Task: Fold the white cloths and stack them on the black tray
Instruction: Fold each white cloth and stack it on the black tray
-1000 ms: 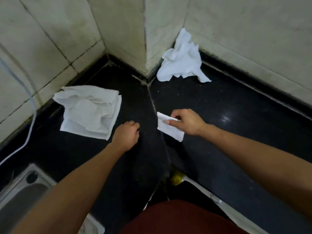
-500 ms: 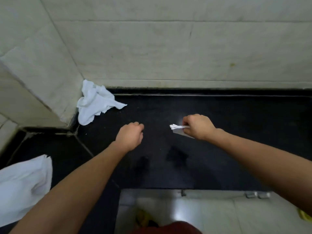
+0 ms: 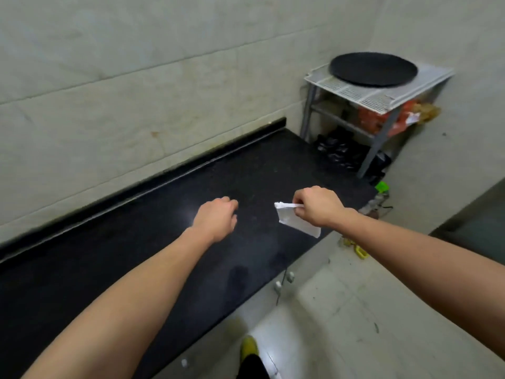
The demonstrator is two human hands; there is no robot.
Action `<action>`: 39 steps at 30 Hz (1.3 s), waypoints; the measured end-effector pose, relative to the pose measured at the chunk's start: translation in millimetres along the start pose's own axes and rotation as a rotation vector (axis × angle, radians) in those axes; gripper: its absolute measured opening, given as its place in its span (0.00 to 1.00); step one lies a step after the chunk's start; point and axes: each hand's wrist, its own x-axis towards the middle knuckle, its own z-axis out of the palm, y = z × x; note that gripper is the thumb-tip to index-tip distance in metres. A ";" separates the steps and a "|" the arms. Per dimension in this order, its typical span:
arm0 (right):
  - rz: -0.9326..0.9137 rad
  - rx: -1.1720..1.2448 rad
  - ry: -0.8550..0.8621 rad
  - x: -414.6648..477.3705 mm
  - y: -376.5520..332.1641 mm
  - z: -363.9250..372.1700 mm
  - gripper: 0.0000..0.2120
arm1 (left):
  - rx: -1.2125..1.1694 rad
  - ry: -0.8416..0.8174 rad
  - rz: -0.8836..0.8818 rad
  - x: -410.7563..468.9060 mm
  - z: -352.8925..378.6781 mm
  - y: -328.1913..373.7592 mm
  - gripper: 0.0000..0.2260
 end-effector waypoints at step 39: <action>0.034 0.073 0.409 185.9 622.2 -240.7 0.09 | -0.139 0.324 0.035 585.5 -63.8 409.3 0.09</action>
